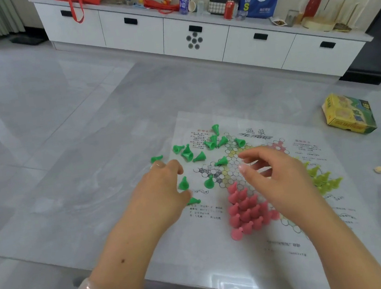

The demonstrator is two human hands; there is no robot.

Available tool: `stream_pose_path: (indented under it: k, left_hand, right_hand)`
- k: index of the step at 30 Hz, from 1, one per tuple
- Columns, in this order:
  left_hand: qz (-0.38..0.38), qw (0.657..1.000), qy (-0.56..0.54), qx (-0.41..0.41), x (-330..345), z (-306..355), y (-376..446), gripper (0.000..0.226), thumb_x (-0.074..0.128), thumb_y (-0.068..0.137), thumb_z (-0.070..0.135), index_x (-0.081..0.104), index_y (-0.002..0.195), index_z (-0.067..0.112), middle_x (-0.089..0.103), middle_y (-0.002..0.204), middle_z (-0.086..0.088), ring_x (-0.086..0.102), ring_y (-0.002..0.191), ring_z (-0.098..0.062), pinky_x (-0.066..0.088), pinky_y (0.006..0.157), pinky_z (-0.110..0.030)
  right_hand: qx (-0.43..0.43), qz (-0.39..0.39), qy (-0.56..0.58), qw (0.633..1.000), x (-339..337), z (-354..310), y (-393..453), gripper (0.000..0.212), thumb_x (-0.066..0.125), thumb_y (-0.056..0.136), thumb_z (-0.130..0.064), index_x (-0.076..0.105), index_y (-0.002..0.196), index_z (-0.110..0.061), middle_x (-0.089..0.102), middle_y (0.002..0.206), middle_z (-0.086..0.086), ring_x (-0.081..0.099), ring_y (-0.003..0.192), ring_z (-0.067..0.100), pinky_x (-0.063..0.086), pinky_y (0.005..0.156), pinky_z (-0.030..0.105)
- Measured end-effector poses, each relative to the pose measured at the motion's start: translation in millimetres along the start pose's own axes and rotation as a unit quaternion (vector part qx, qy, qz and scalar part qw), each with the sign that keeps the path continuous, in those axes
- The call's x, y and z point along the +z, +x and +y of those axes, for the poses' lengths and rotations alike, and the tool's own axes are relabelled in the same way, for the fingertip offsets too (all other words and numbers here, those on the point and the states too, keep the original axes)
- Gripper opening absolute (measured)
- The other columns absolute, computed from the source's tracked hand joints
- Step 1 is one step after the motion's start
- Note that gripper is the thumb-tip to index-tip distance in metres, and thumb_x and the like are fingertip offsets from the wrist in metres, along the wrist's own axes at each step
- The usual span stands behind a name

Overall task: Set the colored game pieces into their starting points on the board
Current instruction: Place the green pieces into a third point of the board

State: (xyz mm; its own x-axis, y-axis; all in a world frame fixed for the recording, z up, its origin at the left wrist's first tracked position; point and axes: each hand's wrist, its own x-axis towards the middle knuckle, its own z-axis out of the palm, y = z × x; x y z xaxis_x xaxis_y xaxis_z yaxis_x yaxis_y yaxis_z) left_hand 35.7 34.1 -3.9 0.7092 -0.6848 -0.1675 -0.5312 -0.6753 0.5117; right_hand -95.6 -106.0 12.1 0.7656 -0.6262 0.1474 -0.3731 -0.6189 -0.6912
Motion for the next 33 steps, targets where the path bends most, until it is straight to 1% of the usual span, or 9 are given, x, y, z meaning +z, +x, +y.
stream_pose_path:
  k: [6, 9, 14, 17, 21, 24, 27, 31, 33]
  left_hand:
    - [-0.036, 0.999, -0.015, 0.015, 11.9, 5.9, -5.4, 0.055, 0.061, 0.082, 0.023, 0.031, 0.128, 0.024, 0.024, 0.138, -0.004, 0.052, 0.107, -0.024, 0.044, 0.082, -0.029]
    - [-0.034, 0.999, -0.007, 0.024, 22.1, 8.0, -3.0, 0.055, 0.056, 0.085, 0.018, 0.029, 0.132, 0.024, 0.019, 0.143, -0.005, 0.05, 0.112, -0.026, 0.044, 0.087, -0.033]
    - [0.009, 0.998, -0.033, 0.049, 26.4, -2.9, 9.9, 0.041, 0.048, 0.089, 0.011, 0.038, 0.128, 0.02, 0.035, 0.129, -0.001, 0.052, 0.107, -0.023, 0.045, 0.088, -0.034]
    - [0.039, 0.995, -0.059, 0.066, 28.8, -5.8, 20.2, 0.041, 0.045, 0.089, 0.006, 0.042, 0.127, 0.02, 0.041, 0.126, 0.001, 0.052, 0.105, -0.021, 0.044, 0.089, -0.033]
    - [0.096, 0.986, -0.13, 0.04, 34.0, -7.3, 32.4, 0.041, 0.047, 0.086, 0.004, 0.047, 0.125, 0.019, 0.048, 0.123, -0.003, 0.051, 0.106, -0.021, 0.038, 0.084, -0.024]
    - [0.121, 0.965, -0.233, -0.015, 30.9, -5.2, 37.3, 0.041, 0.05, 0.085, 0.002, 0.048, 0.123, 0.017, 0.048, 0.122, -0.006, 0.05, 0.091, -0.018, 0.03, 0.067, -0.014]
    - [0.145, 0.936, -0.316, -0.057, 24.6, -1.7, 37.6, 0.038, 0.051, 0.086, 0.004, 0.049, 0.122, 0.015, 0.042, 0.126, -0.009, 0.044, 0.087, -0.013, 0.027, 0.061, -0.011]
    - [0.174, 0.914, -0.36, -0.071, 14.8, 7.6, 28.9, 0.032, 0.047, 0.088, 0.007, 0.051, 0.118, 0.017, 0.037, 0.126, -0.004, 0.045, 0.066, -0.003, 0.034, 0.052, 0.0]
    - [0.181, 0.89, -0.411, -0.081, 6.8, 12.5, 23.1, 0.027, 0.047, 0.087, 0.005, 0.055, 0.105, 0.023, 0.042, 0.118, -0.002, 0.045, 0.06, -0.003, 0.036, 0.046, -0.001]
  right_hand:
    - [0.009, -0.167, -0.127, 0.978, 16.5, 0.5, 35.2, 0.054, 0.051, 0.088, -0.044, 0.033, 0.138, -0.032, 0.029, 0.146, -0.006, 0.025, 0.135, 0.015, 0.023, 0.109, 0.037]
    - [0.065, -0.147, -0.139, 0.977, 23.0, 16.5, 66.0, 0.058, 0.047, 0.09, -0.043, 0.024, 0.142, -0.029, 0.015, 0.153, 0.003, 0.015, 0.14, 0.025, 0.019, 0.112, 0.046]
    - [0.072, -0.191, -0.257, 0.945, 25.5, 40.4, 90.0, 0.065, 0.032, 0.09, -0.057, 0.006, 0.145, -0.035, -0.003, 0.156, 0.006, -0.004, 0.143, 0.028, 0.007, 0.114, 0.052]
    - [0.039, -0.223, -0.222, 0.949, 39.4, 36.1, 93.0, 0.065, 0.025, 0.089, -0.061, 0.002, 0.145, -0.037, -0.003, 0.156, 0.002, -0.004, 0.143, 0.024, 0.007, 0.115, 0.053]
    - [-0.062, -0.274, -0.219, 0.935, 59.0, 27.1, 91.2, 0.091, 0.028, 0.067, -0.081, -0.003, 0.143, -0.041, -0.011, 0.156, -0.003, -0.009, 0.143, 0.021, 0.006, 0.116, 0.052]
    - [-0.131, -0.281, -0.235, 0.921, 69.2, 21.6, 92.3, 0.106, 0.02, 0.055, -0.089, 0.006, 0.145, -0.036, -0.004, 0.156, -0.003, 0.0, 0.143, 0.021, 0.011, 0.116, 0.046]
    - [-0.18, -0.234, -0.275, 0.915, 74.0, 15.8, 97.0, 0.099, 0.015, 0.062, -0.086, 0.019, 0.144, -0.031, 0.016, 0.152, -0.001, 0.016, 0.139, 0.02, 0.02, 0.112, 0.039]
    - [-0.258, -0.17, -0.34, 0.888, 78.0, 9.0, 104.0, 0.074, 0.011, 0.076, -0.062, 0.039, 0.133, -0.024, 0.04, 0.132, 0.001, 0.04, 0.115, 0.02, 0.042, 0.083, 0.03]
    - [-0.254, -0.173, -0.355, 0.883, 79.3, 5.5, 104.6, 0.056, 0.021, 0.087, -0.055, 0.04, 0.129, -0.022, 0.04, 0.126, 0.001, 0.043, 0.108, 0.017, 0.04, 0.067, 0.026]
